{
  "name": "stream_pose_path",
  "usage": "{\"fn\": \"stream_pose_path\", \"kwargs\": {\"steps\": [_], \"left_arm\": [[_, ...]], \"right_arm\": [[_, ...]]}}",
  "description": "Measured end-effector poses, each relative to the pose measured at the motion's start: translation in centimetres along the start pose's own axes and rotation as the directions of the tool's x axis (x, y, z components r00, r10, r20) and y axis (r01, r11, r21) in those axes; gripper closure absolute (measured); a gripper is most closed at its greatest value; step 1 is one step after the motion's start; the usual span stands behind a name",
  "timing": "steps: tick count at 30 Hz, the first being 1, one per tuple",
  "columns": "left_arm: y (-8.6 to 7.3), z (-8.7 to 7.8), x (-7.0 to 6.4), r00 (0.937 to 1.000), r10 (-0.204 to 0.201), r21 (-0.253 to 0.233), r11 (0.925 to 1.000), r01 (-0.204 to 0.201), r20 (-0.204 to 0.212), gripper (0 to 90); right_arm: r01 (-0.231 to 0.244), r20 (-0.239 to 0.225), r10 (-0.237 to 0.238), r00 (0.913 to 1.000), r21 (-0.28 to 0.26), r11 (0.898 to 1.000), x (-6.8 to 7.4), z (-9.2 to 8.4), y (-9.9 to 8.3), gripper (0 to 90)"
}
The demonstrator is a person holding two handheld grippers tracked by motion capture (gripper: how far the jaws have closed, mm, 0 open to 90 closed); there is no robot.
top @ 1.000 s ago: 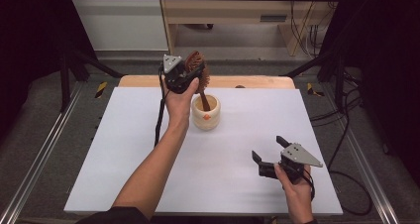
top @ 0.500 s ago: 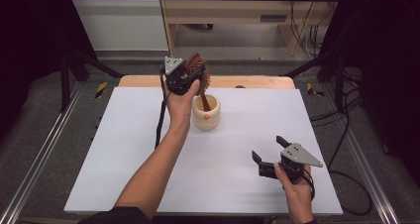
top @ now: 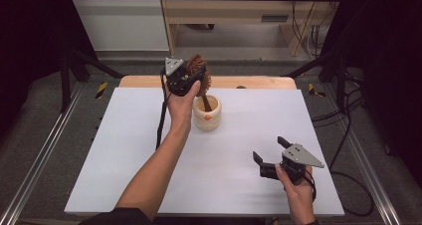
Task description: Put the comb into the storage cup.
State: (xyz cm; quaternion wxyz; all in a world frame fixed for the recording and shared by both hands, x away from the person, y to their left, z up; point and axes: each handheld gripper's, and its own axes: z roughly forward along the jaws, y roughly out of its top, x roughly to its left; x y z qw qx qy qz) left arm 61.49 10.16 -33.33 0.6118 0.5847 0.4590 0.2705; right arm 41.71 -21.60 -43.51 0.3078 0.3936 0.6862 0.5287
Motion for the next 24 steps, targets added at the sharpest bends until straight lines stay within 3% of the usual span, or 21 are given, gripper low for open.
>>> {"fn": "stream_pose_path", "kwargs": {"steps": [12,24], "left_arm": [[-0.39,0.15,-0.03,1.0000,0.000,0.010,1.0000,0.000,0.004,50.5],[-0.82,0.16,0.13,0.9995,-0.029,0.010,0.9995,0.029,0.006,50.4]], "right_arm": [[0.000,-0.002,0.000,1.0000,0.001,1.000,0.00,0.03,-0.02,3.3],[0.000,-0.007,0.000,1.0000,0.003,1.000,0.05,0.08,-0.02,3.3]]}}
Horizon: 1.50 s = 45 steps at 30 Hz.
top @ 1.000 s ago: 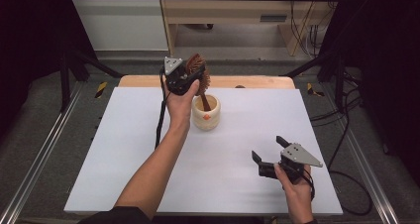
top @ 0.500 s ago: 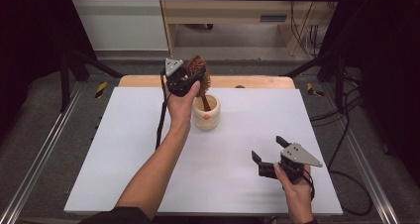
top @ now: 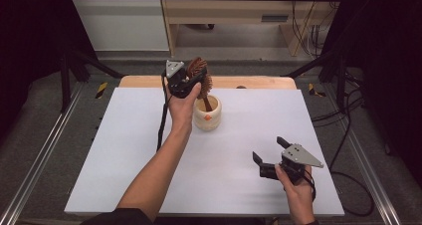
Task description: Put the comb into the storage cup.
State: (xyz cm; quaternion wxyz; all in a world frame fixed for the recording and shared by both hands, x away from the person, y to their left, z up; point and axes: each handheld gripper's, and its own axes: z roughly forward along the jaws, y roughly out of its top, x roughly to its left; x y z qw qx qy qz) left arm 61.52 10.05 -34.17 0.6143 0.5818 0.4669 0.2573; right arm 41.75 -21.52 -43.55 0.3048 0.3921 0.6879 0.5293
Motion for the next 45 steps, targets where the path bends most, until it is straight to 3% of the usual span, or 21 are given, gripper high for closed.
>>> {"fn": "stream_pose_path", "kwargs": {"steps": [9,45], "left_arm": [[-0.2,0.0,0.2,0.9989,-0.047,-0.006,0.9989,0.047,0.003,50.4],[-2.1,-0.1,0.7,0.9942,-0.107,0.005,0.9942,0.107,0.010,50.3]], "right_arm": [[-0.002,-0.001,0.002,1.0000,0.000,1.000,0.0,0.0,0.0,3.4],[0.000,-0.007,0.000,1.0000,0.008,1.000,0.1,0.1,-0.1,3.4]]}}
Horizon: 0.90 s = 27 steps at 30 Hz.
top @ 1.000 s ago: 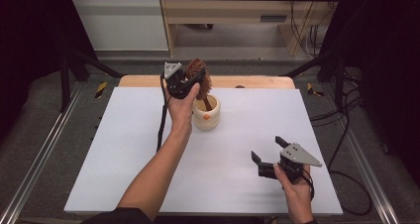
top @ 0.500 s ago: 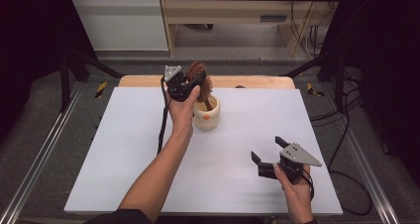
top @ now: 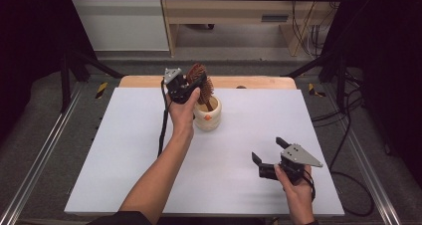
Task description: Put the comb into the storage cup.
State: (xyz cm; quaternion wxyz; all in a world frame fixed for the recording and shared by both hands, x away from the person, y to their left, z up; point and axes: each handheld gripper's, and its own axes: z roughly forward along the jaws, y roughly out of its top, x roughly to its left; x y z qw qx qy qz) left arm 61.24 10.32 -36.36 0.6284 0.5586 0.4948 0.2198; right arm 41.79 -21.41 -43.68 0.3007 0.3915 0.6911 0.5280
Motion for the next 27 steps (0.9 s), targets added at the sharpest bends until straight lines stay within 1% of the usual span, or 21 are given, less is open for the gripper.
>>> {"fn": "stream_pose_path", "kwargs": {"steps": [10,16,27], "left_arm": [[-0.36,0.11,0.01,1.0000,-0.005,0.003,1.0000,0.005,0.002,50.3],[-0.50,0.14,0.16,0.9999,-0.016,-0.001,0.9999,0.016,0.000,50.2],[-0.55,0.14,0.20,0.9998,-0.017,-0.003,0.9998,0.017,-0.001,50.2]], "right_arm": [[0.001,0.000,-0.001,1.0000,0.000,1.000,-0.01,0.00,-0.01,3.4],[0.000,0.000,0.000,1.0000,0.000,1.000,-0.03,-0.01,-0.01,3.4],[0.002,-0.001,-0.002,1.0000,0.000,1.000,0.00,0.02,-0.01,3.4]]}}
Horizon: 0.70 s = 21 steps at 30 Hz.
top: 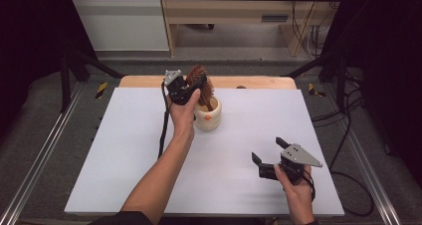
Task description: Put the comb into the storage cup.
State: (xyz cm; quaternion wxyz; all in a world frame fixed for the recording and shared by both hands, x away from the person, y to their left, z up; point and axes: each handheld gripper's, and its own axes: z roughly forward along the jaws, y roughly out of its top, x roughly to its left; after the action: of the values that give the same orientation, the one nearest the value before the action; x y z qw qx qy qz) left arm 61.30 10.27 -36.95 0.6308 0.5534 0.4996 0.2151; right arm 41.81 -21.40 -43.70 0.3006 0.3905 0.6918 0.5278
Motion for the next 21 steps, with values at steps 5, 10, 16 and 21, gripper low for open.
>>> {"fn": "stream_pose_path", "kwargs": {"steps": [5,10,16,21], "left_arm": [[-0.04,-0.02,0.04,1.0000,-0.001,-0.002,1.0000,0.001,0.001,50.2],[-0.04,-0.03,0.07,1.0000,-0.001,-0.002,1.0000,0.001,0.001,50.1],[-0.09,-0.06,0.19,1.0000,-0.002,-0.004,1.0000,0.002,0.000,50.1],[-0.09,-0.08,0.26,1.0000,-0.004,-0.003,1.0000,0.004,0.002,50.1]], "right_arm": [[0.000,-0.002,0.000,1.0000,0.002,1.000,0.00,0.01,-0.02,3.4],[0.000,-0.003,0.000,1.0000,0.004,1.000,0.02,0.03,-0.02,3.4],[0.000,-0.004,0.000,1.0000,0.004,1.000,0.03,0.05,-0.02,3.4],[0.001,-0.003,-0.001,1.0000,0.005,1.000,0.04,0.06,-0.02,3.3]]}}
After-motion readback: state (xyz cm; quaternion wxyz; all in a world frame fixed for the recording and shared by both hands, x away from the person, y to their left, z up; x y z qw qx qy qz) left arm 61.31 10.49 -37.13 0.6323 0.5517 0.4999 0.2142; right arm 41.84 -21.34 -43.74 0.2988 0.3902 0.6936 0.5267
